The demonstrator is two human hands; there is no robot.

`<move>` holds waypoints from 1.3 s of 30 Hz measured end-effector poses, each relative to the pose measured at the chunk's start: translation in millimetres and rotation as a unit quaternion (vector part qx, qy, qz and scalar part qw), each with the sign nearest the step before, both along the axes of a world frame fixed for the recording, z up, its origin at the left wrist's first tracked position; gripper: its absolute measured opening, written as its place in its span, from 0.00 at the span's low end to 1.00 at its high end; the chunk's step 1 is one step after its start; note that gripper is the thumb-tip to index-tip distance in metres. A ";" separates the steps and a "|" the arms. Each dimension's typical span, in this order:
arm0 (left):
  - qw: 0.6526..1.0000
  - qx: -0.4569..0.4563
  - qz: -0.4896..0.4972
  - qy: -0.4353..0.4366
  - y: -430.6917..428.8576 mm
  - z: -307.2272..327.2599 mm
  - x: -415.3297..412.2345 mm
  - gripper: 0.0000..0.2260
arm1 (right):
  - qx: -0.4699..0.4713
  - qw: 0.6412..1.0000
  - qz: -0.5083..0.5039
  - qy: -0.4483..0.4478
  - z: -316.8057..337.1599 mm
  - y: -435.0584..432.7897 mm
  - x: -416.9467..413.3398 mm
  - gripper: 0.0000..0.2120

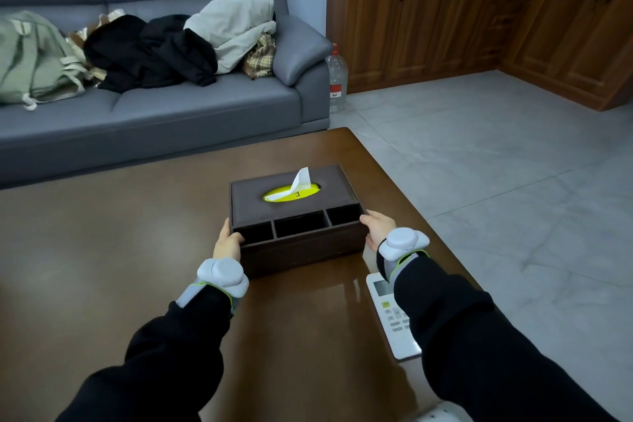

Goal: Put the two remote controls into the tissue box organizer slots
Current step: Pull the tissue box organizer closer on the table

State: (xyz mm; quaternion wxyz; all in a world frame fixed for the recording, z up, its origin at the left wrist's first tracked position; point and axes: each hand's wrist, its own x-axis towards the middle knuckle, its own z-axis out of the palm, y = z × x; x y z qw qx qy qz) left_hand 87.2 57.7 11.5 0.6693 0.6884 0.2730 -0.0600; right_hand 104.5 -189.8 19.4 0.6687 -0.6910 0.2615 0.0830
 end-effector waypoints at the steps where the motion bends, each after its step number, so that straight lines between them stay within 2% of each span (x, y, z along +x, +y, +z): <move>1: 1.000 -0.004 0.003 -0.001 3.2 0.6 -6.6 0.29 | 0.002 1.000 0.002 0.001 1.0 3.4 -5.9 0.21; 18: 0.999 -0.022 0.027 -0.010 21.2 -2.4 -63.3 0.29 | -0.004 1.000 0.008 0.000 8.8 22.8 -73.4 0.21; 39: 1.000 -0.021 0.004 -0.016 -4.4 0.1 -71.9 0.28 | -0.026 1.000 -0.005 -0.008 11.3 -1.9 -84.0 0.21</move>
